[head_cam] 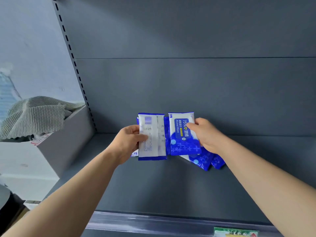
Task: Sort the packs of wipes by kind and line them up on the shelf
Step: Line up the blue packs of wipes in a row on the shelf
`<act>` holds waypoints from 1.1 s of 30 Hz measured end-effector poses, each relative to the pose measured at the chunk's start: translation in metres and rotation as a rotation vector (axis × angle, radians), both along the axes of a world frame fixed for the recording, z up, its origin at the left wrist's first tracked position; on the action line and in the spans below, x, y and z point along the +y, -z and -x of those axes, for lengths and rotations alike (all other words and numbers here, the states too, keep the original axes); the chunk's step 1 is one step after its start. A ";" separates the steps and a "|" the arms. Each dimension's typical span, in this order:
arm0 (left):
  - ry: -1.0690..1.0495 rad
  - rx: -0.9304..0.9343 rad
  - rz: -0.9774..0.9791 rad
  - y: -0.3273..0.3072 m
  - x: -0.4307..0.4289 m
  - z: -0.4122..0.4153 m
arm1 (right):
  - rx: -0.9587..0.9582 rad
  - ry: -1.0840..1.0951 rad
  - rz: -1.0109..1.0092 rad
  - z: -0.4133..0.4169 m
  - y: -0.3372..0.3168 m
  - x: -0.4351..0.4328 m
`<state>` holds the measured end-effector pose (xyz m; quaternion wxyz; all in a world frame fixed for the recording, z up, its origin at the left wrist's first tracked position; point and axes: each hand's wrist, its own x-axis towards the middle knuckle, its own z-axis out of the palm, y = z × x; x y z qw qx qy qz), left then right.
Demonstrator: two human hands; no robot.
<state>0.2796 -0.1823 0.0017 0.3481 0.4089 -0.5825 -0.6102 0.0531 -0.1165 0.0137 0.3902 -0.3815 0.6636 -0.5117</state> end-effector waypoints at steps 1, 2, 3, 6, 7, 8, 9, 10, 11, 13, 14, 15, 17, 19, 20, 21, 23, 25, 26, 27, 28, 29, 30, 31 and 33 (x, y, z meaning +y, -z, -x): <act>-0.005 -0.005 0.016 0.000 -0.001 0.000 | -0.006 -0.005 -0.006 -0.001 -0.003 0.000; -0.013 -0.018 0.039 -0.001 -0.003 -0.001 | -0.014 -0.007 -0.009 0.000 -0.005 -0.001; -0.015 -0.033 0.063 -0.001 -0.005 -0.002 | -0.032 -0.007 0.001 0.000 -0.009 -0.002; 0.004 -0.111 0.155 -0.003 -0.010 -0.005 | -0.106 -0.017 0.034 0.004 -0.020 -0.003; 0.009 -0.141 0.180 -0.003 -0.012 -0.007 | -0.131 -0.030 0.041 0.006 -0.024 -0.002; 0.017 -0.160 0.195 -0.004 -0.013 -0.008 | -0.151 -0.049 0.046 0.008 -0.026 -0.002; 0.022 -0.168 0.197 -0.004 -0.014 -0.010 | -0.167 -0.077 0.045 0.009 -0.028 -0.001; 0.022 -0.174 0.192 -0.005 -0.013 -0.011 | -0.182 -0.107 0.038 0.010 -0.028 -0.001; 0.024 -0.174 0.188 -0.006 -0.013 -0.011 | -0.201 -0.139 0.026 0.009 -0.028 0.000; 0.055 -0.169 0.194 -0.007 -0.011 -0.011 | -0.239 -0.188 0.000 0.006 -0.025 0.001; 0.079 -0.157 0.192 -0.008 -0.009 -0.011 | -0.251 -0.206 -0.015 0.004 -0.023 0.001; 0.105 -0.146 0.179 -0.009 -0.008 -0.011 | -0.263 -0.224 -0.029 0.002 -0.021 0.001; 0.182 -0.138 0.160 -0.012 -0.004 -0.012 | -0.301 -0.260 -0.051 -0.001 -0.018 0.001; 0.234 -0.100 0.124 -0.015 -0.001 -0.013 | -0.326 -0.282 -0.065 -0.005 -0.015 0.000; 0.232 -0.081 0.112 -0.016 0.000 -0.013 | -0.324 -0.291 -0.070 -0.007 -0.014 0.000; 0.224 -0.075 0.121 -0.017 0.002 -0.012 | -0.316 -0.302 -0.076 -0.009 -0.012 0.000; 0.169 -0.129 0.219 -0.017 0.004 -0.009 | -0.302 -0.315 -0.085 -0.015 -0.010 -0.001; 0.113 -0.111 0.258 -0.015 0.005 -0.006 | -0.308 -0.302 -0.075 -0.018 -0.008 -0.003; 0.092 -0.075 0.251 -0.015 0.005 -0.005 | -0.312 -0.286 -0.062 -0.019 -0.008 -0.004; 0.066 -0.039 0.234 -0.015 0.004 -0.005 | -0.313 -0.268 -0.047 -0.020 -0.007 -0.004; 0.046 -0.007 0.210 -0.014 0.003 -0.006 | -0.313 -0.252 -0.028 -0.020 -0.007 -0.005; 0.028 0.020 0.171 -0.014 0.001 -0.007 | -0.314 -0.238 -0.006 -0.021 -0.006 -0.005; 0.028 0.040 0.136 -0.012 -0.001 -0.008 | -0.315 -0.226 0.013 -0.021 -0.005 -0.006; 0.044 0.044 0.121 -0.010 -0.004 -0.008 | -0.315 -0.214 0.029 -0.022 -0.004 -0.006; 0.078 0.023 0.116 -0.007 -0.006 -0.008 | -0.279 -0.193 0.058 -0.022 -0.003 -0.007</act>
